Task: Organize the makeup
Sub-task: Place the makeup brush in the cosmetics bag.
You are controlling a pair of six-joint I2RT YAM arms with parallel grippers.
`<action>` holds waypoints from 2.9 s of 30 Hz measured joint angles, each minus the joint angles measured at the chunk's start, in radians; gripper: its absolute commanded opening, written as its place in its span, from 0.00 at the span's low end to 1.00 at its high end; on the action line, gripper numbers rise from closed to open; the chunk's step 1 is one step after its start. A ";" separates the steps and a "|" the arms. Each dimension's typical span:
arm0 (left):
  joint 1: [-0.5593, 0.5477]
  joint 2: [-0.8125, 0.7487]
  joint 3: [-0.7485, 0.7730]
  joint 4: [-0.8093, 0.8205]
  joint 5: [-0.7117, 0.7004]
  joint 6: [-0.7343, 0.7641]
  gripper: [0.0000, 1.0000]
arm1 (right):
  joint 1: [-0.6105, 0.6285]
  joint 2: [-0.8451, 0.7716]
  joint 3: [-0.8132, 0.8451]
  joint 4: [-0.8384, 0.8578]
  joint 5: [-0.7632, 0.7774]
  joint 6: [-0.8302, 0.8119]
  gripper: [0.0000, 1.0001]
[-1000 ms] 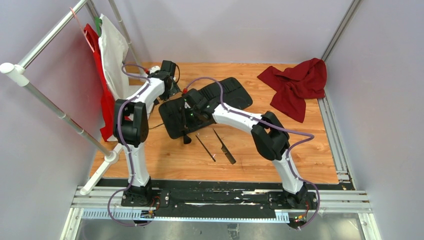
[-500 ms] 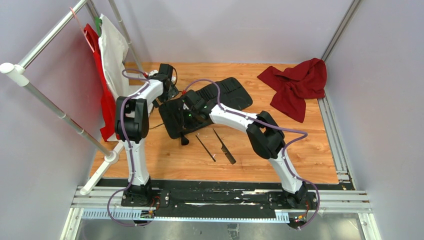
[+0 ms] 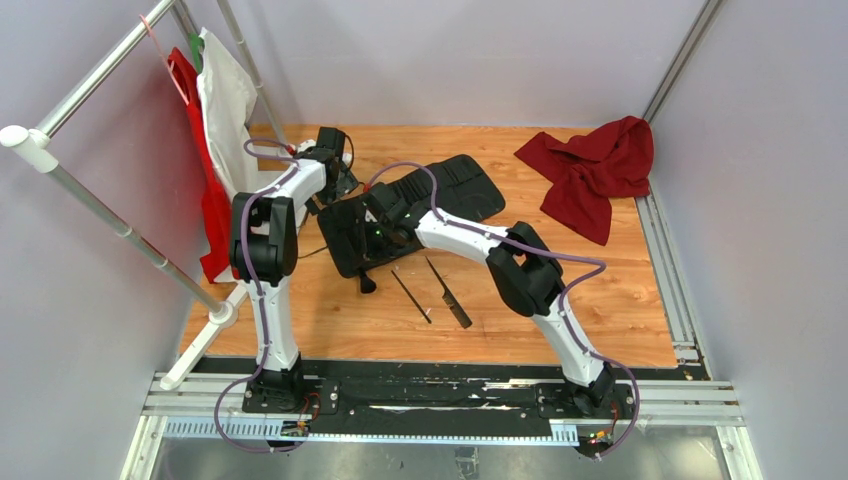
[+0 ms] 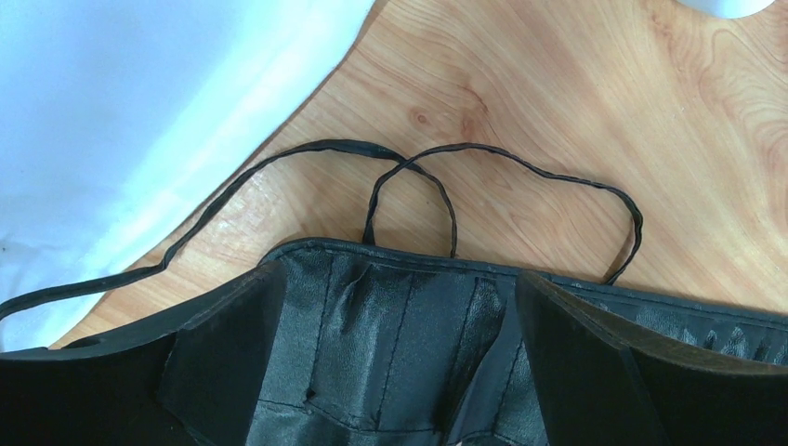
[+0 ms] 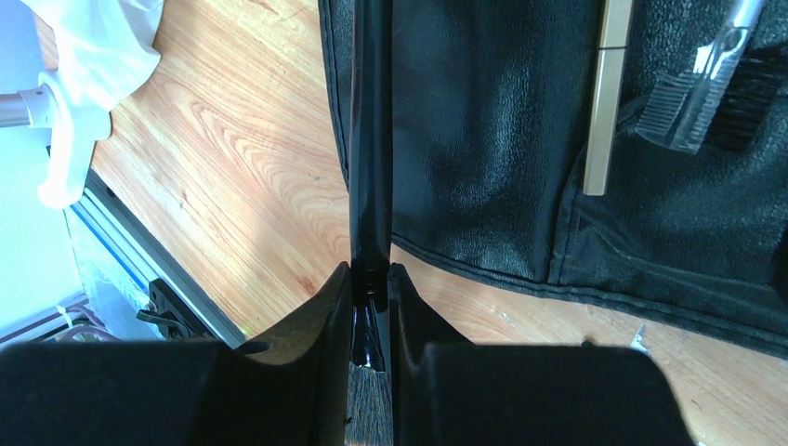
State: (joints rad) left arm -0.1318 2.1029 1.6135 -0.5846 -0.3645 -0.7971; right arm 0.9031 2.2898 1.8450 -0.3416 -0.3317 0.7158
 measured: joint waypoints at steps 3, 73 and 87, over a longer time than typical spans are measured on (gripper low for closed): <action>0.000 0.000 0.000 0.000 0.003 0.000 0.98 | 0.000 0.019 0.017 0.001 -0.010 0.007 0.01; 0.000 -0.002 -0.066 0.029 0.031 0.008 0.98 | -0.031 0.188 0.277 -0.200 -0.044 0.056 0.01; 0.000 -0.002 -0.066 0.029 0.032 0.009 0.98 | -0.031 0.188 0.277 -0.207 -0.059 0.055 0.01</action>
State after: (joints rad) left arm -0.1318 2.1010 1.5475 -0.5556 -0.3328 -0.7883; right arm 0.8726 2.4779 2.1216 -0.5484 -0.3904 0.7712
